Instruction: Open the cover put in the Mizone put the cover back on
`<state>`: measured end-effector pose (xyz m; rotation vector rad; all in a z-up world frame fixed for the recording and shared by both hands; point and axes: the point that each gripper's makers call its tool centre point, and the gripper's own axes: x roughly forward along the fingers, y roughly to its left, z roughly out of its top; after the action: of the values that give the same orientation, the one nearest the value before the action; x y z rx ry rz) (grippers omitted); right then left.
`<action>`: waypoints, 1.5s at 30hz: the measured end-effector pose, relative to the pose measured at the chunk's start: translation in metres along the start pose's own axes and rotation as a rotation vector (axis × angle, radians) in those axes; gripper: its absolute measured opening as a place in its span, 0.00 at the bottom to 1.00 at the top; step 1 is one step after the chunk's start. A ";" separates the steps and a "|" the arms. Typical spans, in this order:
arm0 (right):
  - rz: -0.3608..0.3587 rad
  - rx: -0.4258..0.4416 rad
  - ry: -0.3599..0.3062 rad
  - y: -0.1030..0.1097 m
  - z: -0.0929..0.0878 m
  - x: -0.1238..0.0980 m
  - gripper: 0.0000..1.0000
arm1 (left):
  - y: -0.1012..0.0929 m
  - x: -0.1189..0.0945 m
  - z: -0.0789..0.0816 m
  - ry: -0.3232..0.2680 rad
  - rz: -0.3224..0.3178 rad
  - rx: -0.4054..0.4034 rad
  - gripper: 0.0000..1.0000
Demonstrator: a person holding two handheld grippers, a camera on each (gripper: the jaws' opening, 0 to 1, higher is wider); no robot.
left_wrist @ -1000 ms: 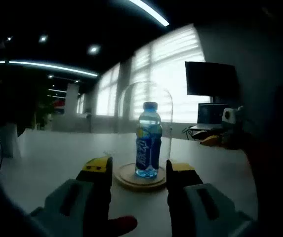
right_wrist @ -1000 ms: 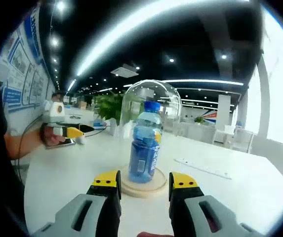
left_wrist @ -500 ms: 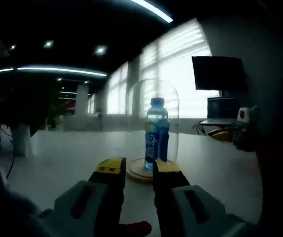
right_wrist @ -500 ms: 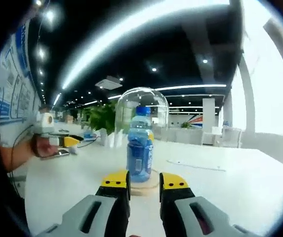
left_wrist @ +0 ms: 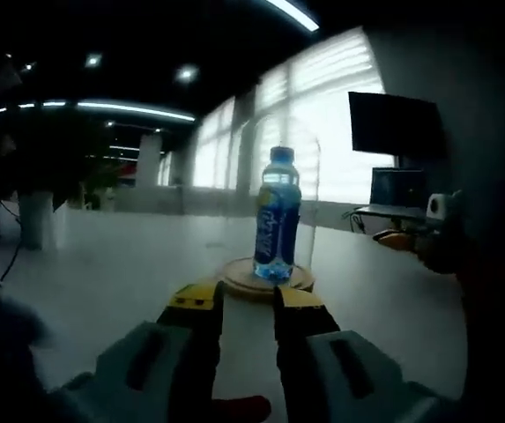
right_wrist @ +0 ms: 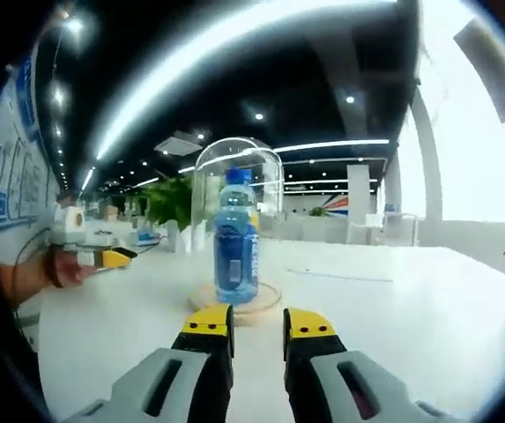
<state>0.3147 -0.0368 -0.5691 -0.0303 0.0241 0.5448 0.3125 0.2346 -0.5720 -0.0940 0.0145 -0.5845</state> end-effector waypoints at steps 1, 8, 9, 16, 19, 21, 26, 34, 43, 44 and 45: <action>0.005 -0.003 0.009 0.001 -0.004 0.000 0.14 | 0.000 -0.001 -0.004 0.010 0.002 0.013 0.19; 0.002 0.032 0.041 0.005 -0.025 0.002 0.14 | 0.004 -0.001 -0.009 0.031 0.024 0.034 0.19; 0.004 0.030 0.045 0.006 -0.027 0.002 0.14 | 0.004 -0.001 -0.011 0.035 0.025 0.037 0.19; 0.006 -0.012 0.070 0.011 -0.033 0.003 0.14 | -0.002 0.000 -0.015 0.047 0.020 0.038 0.21; 0.019 -0.013 0.072 0.014 -0.034 0.002 0.14 | -0.007 0.001 -0.016 0.054 0.008 0.066 0.23; 0.029 -0.008 0.076 0.015 -0.035 0.003 0.14 | -0.005 0.002 -0.018 0.062 0.013 0.075 0.23; 0.060 0.008 0.076 0.020 -0.036 0.002 0.14 | 0.005 0.001 -0.015 0.046 0.037 0.039 0.23; 0.069 -0.009 0.085 0.022 -0.038 0.002 0.14 | 0.006 0.001 -0.012 0.026 0.049 -0.004 0.20; 0.071 -0.030 0.090 0.023 -0.039 0.002 0.14 | 0.001 0.002 -0.015 0.040 0.037 0.050 0.20; 0.069 -0.030 0.090 0.022 -0.039 0.003 0.14 | 0.000 0.002 -0.015 0.041 0.034 0.054 0.20; 0.068 -0.030 0.090 0.022 -0.039 0.003 0.14 | -0.001 0.002 -0.015 0.042 0.033 0.058 0.20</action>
<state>0.3048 -0.0179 -0.6082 -0.0838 0.1054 0.6113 0.3133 0.2315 -0.5872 -0.0251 0.0393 -0.5535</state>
